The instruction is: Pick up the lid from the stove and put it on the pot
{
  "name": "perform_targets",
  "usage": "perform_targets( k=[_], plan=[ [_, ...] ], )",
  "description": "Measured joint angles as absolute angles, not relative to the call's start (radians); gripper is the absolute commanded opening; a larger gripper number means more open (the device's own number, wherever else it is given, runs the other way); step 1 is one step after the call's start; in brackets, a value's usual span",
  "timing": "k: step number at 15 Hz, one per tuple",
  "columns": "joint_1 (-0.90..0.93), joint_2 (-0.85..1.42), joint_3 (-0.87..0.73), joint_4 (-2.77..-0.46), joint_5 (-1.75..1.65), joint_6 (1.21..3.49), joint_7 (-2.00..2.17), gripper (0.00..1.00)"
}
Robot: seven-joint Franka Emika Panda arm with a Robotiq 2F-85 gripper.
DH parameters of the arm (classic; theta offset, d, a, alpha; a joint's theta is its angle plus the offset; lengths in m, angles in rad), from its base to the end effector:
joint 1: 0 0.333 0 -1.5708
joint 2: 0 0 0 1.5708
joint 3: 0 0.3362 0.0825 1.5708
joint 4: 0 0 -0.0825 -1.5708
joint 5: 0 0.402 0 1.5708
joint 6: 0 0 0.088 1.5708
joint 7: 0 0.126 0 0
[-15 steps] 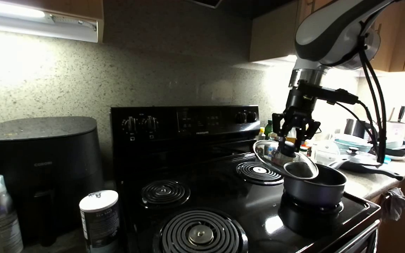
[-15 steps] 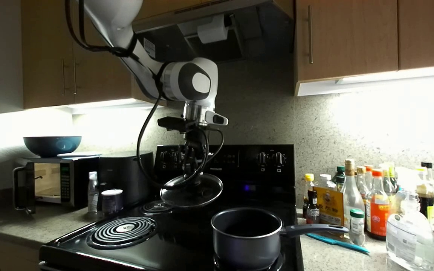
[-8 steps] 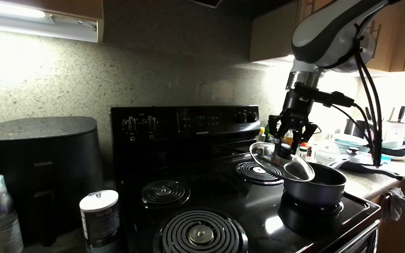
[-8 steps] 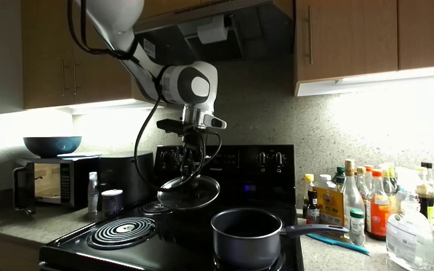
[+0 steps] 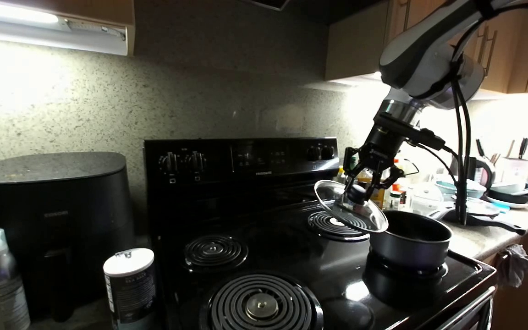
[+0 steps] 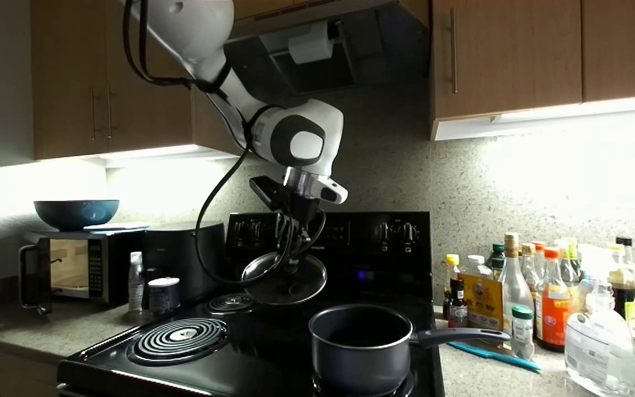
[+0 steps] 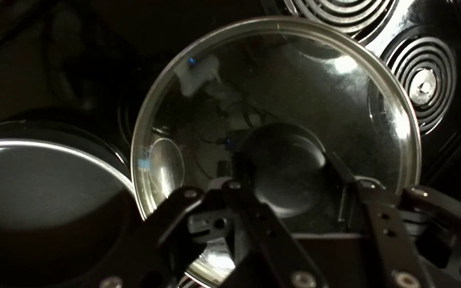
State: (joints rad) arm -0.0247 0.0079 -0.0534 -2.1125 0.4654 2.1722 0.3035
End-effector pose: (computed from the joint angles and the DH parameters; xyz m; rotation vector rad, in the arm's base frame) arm 0.5686 -0.0201 0.4125 -2.6105 0.8625 -0.0094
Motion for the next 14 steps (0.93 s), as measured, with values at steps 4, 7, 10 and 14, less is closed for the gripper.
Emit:
perform_targets(
  k=[4, 7, 10, 14],
  plan=[
    [-0.032, 0.009, -0.057, -2.112, 0.473, 2.172, 0.305, 0.23],
    [-0.036, 0.007, -0.061, -2.114, 0.463, 2.18, 0.305, 0.23],
    [-0.055, -0.006, -0.085, -2.12, 0.464, 2.194, 0.305, 0.23],
    [-0.103, -0.016, -0.132, -2.131, 0.463, 2.192, 0.299, 0.48]
  ],
)
